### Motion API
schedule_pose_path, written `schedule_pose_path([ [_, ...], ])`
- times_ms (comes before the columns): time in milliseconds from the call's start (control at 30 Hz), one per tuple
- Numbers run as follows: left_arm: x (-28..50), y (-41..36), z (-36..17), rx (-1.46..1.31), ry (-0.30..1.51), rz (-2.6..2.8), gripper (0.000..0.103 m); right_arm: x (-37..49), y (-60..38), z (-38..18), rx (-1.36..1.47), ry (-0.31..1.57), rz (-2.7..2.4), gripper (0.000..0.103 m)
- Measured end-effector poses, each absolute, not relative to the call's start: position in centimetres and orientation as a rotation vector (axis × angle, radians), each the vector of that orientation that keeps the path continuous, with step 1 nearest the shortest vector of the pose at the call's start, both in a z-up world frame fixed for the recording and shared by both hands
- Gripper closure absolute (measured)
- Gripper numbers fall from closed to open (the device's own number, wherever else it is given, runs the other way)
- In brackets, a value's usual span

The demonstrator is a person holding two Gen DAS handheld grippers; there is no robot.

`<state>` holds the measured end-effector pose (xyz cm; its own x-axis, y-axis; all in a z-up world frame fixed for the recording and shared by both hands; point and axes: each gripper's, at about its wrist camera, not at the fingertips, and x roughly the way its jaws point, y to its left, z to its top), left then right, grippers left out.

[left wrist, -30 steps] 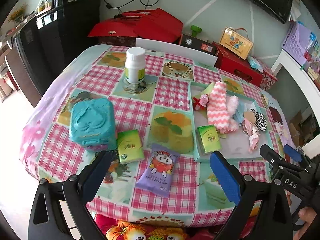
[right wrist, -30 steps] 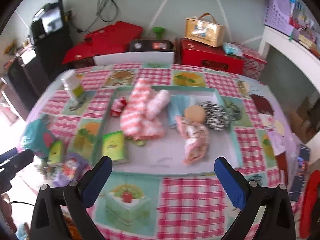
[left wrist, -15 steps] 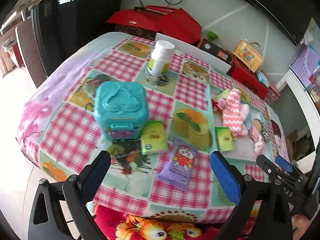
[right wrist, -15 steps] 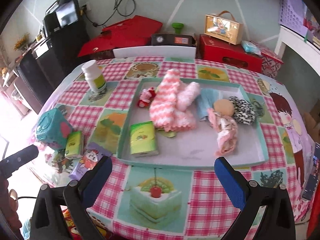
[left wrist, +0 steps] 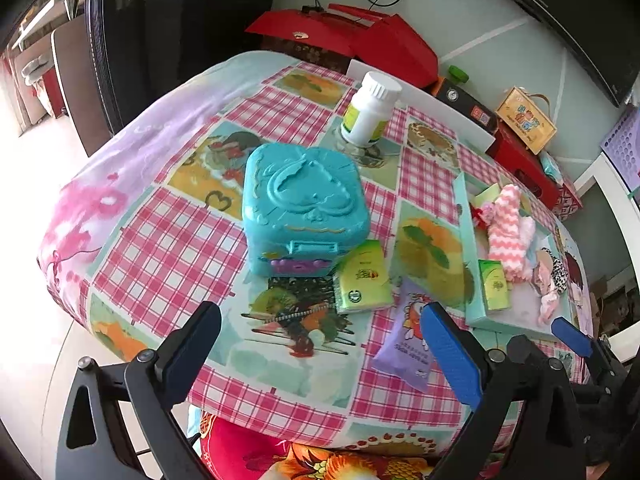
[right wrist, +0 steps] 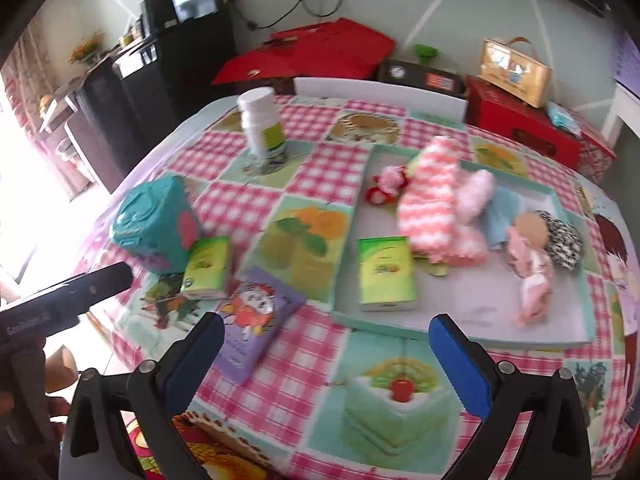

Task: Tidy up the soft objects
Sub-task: 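Lower the right tool over the purple wipes packet while the left tool approaches a green tissue packet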

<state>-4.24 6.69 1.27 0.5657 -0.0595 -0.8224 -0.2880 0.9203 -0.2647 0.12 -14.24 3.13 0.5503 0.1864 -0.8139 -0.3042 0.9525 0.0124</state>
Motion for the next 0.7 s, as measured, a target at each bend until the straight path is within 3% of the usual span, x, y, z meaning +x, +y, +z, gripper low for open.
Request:
schedule_pose_path([
  [700,-1.9,7.9,-1.7,-0.379,1.007,0.081,0.003,1.2,-7.6,-1.2,-0.267,1.088,0.382,0.0],
])
